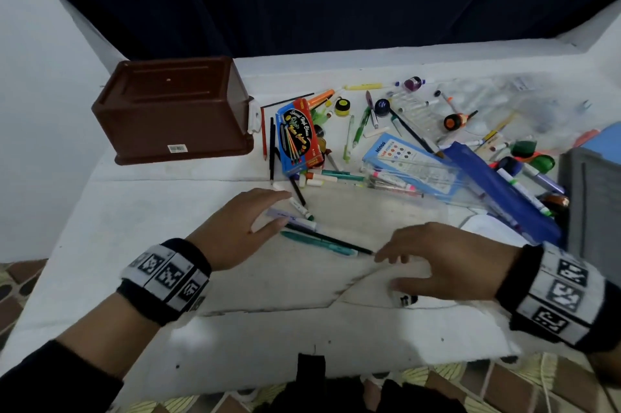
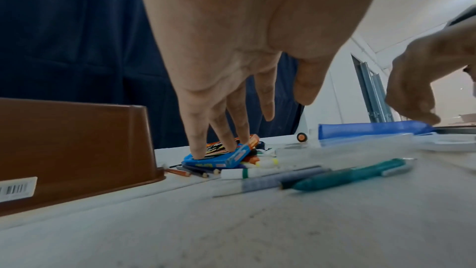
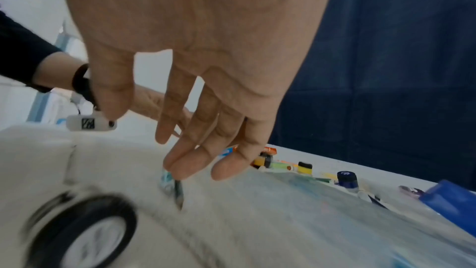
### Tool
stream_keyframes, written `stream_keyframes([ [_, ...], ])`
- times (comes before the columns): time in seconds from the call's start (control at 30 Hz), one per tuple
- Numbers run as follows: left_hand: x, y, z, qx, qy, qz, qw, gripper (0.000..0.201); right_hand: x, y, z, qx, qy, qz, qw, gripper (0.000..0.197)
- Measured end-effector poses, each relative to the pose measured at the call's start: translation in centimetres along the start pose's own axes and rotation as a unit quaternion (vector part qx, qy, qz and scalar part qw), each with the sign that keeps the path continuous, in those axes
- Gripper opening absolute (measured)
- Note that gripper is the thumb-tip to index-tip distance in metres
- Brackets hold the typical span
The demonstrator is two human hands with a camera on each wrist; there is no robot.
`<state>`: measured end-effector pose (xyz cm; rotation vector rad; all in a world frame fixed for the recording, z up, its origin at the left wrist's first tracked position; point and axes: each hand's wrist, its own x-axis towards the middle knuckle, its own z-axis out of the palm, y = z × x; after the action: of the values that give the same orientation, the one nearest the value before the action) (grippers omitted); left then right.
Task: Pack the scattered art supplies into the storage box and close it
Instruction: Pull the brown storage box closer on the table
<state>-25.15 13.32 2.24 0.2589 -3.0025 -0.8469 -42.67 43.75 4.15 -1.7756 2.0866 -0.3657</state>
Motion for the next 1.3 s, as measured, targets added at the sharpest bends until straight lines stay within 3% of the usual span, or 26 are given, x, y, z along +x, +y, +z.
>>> stream_keyframes([
  [0.1,-0.8,0.8,1.5,0.001,0.020,0.016,1.000,0.042,-1.7,0.7,1.7,0.015,-0.056,-0.001,0.998,0.053],
  [0.27,-1.3,2.5,2.1,-0.050,0.073,0.021,0.996,0.035,-1.9,1.0,1.7,0.029,-0.023,0.004,0.999,0.035],
  [0.33,-1.6,3.4,1.7,-0.085,0.099,0.003,0.991,0.032,-1.0,0.9,0.0,0.026,0.019,0.024,0.999,0.034],
  [0.47,-2.1,4.7,0.9,-0.163,0.157,-0.033,0.974,0.026,2.3,1.8,-3.0,0.031,0.196,0.052,0.979,0.031],
  [0.53,-2.3,4.9,0.7,-0.191,0.178,-0.047,0.964,0.025,5.0,3.2,-3.7,0.007,0.227,0.081,0.970,0.030],
  [0.6,-2.5,4.9,0.4,-0.212,0.197,-0.065,0.955,0.024,7.9,4.8,-4.4,-0.022,0.179,0.122,0.976,0.030],
  [0.7,-3.0,4.6,-0.4,-0.227,0.223,-0.078,0.945,0.028,11.8,6.6,-4.3,-0.145,0.069,0.127,0.979,0.014],
  [0.93,-5.7,2.4,-2.9,-0.231,0.264,-0.106,0.930,0.034,15.8,4.6,-5.4,-0.223,-0.005,0.180,0.958,0.025],
  [1.0,-6.6,1.0,-3.7,-0.232,0.273,-0.119,0.926,0.034,17.5,2.9,-5.8,-0.222,0.032,0.173,0.959,0.023],
  [1.13,-7.8,-3.3,-6.6,-0.210,0.305,-0.134,0.919,0.028,22.1,-1.0,-5.7,-0.050,0.231,0.109,0.966,0.013],
  [1.2,-7.6,-5.7,-8.4,-0.209,0.317,-0.128,0.916,0.026,24.9,-3.3,-5.6,0.029,0.306,0.083,0.948,0.008],
  [1.3,-6.3,-9.1,-11.4,-0.210,0.332,-0.113,0.913,0.022,29.0,-6.1,-5.6,0.118,0.372,0.114,0.914,0.009],
])
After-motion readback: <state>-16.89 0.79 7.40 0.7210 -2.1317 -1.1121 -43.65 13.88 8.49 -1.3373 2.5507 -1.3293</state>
